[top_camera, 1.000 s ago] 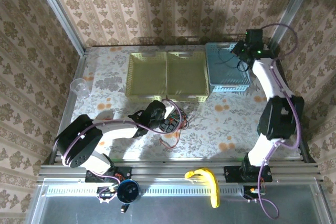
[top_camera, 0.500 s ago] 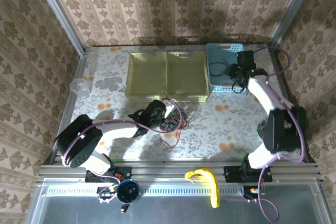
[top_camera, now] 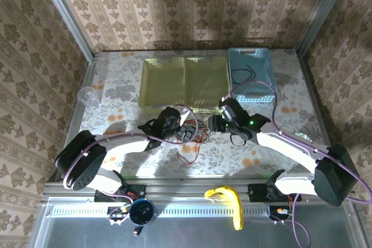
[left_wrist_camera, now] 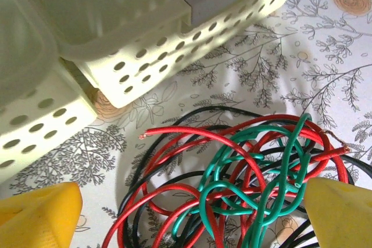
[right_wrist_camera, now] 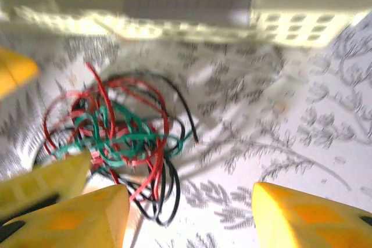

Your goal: Untangle the cables

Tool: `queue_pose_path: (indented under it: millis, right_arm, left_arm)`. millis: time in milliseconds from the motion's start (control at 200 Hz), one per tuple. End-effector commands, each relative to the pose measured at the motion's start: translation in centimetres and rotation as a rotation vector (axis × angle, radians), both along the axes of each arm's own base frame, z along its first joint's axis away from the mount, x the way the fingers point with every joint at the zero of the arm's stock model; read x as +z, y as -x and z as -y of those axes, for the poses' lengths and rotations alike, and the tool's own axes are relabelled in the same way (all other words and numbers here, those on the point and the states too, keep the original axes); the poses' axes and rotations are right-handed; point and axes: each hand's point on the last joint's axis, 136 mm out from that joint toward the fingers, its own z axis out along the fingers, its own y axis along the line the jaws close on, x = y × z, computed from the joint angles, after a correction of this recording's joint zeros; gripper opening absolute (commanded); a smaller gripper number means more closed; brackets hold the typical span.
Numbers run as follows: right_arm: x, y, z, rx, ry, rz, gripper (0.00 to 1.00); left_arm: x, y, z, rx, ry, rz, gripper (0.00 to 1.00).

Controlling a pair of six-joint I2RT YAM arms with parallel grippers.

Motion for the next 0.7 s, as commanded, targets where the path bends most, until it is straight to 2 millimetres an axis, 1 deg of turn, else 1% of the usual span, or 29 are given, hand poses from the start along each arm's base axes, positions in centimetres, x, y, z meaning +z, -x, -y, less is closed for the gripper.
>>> queue_pose_path:
  millis: [0,185,330,460,485,500,595,695]
  right_arm:
    - [0.0,0.4,-0.5,0.041,0.051,0.020,0.60]
    - [-1.0,1.2,-1.5,0.143,0.077,-0.027,0.61]
    - [-1.7,1.2,-2.0,0.165,0.075,-0.041,0.61]
    - [-2.2,1.0,-2.8,0.193,0.075,-0.067,0.61]
    - [-2.0,1.0,-3.1,0.204,0.069,-0.064,0.61]
    - [-2.7,1.0,-3.2,0.211,0.082,-0.086,0.61]
    - [-3.1,1.1,-3.7,0.236,0.086,-0.117,0.61]
    - [-3.9,1.4,-3.5,0.245,0.106,-0.145,0.59]
  left_arm:
    - [-0.1,-0.1,-1.4,0.042,-0.029,0.003,1.00]
    - [0.4,0.3,-2.1,0.049,-0.037,0.004,1.00]
    - [0.6,0.5,-3.0,0.071,-0.047,0.002,1.00]
    - [0.3,0.7,-3.9,0.092,-0.050,-0.008,1.00]
    - [0.2,0.8,-3.9,0.088,-0.051,-0.009,1.00]
    - [0.2,0.8,-3.9,0.086,-0.053,-0.008,1.00]
    - [-0.2,1.1,-3.7,0.062,-0.067,-0.022,0.99]
    - [-0.4,1.4,-3.2,0.026,-0.066,-0.032,0.98]
